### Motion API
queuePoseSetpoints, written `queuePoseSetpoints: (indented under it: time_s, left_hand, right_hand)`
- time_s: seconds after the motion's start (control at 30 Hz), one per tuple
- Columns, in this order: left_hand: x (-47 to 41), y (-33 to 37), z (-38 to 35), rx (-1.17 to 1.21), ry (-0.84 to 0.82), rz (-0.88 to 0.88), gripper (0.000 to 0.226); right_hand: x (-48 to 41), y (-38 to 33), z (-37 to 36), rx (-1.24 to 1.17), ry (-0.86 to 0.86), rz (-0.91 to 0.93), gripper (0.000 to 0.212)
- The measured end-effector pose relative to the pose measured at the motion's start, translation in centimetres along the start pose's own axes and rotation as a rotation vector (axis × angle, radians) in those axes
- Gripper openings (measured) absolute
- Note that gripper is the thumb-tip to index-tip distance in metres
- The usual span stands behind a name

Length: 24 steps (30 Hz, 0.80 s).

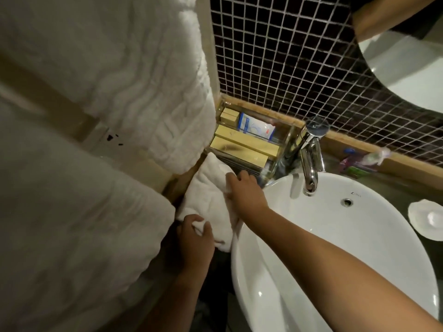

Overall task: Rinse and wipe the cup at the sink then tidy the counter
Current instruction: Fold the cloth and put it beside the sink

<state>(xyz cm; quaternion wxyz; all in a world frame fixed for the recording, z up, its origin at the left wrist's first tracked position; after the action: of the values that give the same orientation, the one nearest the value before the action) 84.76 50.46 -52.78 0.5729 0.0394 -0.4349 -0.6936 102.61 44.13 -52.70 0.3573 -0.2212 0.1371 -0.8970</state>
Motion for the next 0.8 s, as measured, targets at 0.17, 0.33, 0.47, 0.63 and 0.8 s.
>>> queuePoseSetpoints:
  time_s: [0.17, 0.33, 0.47, 0.63, 0.8]
  left_hand:
    - [0.2, 3.0, 2.6, -0.108, 0.116, -0.349, 0.013]
    - [-0.9, 0.9, 2.2, -0.420, -0.044, -0.265, 0.025]
    - [0.0, 2.6, 2.6, -0.900, 0.042, -0.426, 0.042]
    - [-0.4, 3.1, 0.9, -0.956, -0.013, -0.581, 0.075]
    - [-1.4, 1.5, -0.4, -0.951, -0.104, -0.553, 0.084]
  right_hand:
    - [1.0, -0.6, 1.9, 0.008, 0.137, 0.110, 0.067]
    - [1.5, -0.2, 0.7, 0.068, -0.025, 0.084, 0.088]
    - [1.6, -1.1, 0.4, 0.174, 0.065, 0.072, 0.086]
    - [2.2, -3.8, -0.4, 0.196, 0.071, 0.195, 0.061]
    - [1.7, -2.3, -2.3, 0.224, -0.030, 0.088, 0.073]
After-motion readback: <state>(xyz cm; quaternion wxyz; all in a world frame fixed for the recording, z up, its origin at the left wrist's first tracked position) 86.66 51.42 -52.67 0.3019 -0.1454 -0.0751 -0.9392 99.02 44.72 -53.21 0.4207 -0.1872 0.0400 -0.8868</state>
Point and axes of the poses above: each hand's wrist, its own x-axis away from the middle knuckle, its own z-axis out of the back of the hand, y = z × x, the point moved 5 cm from there along -x, towards the middle knuckle, and after that the axes turned 3 degrees about z, right-handed, at the moved point
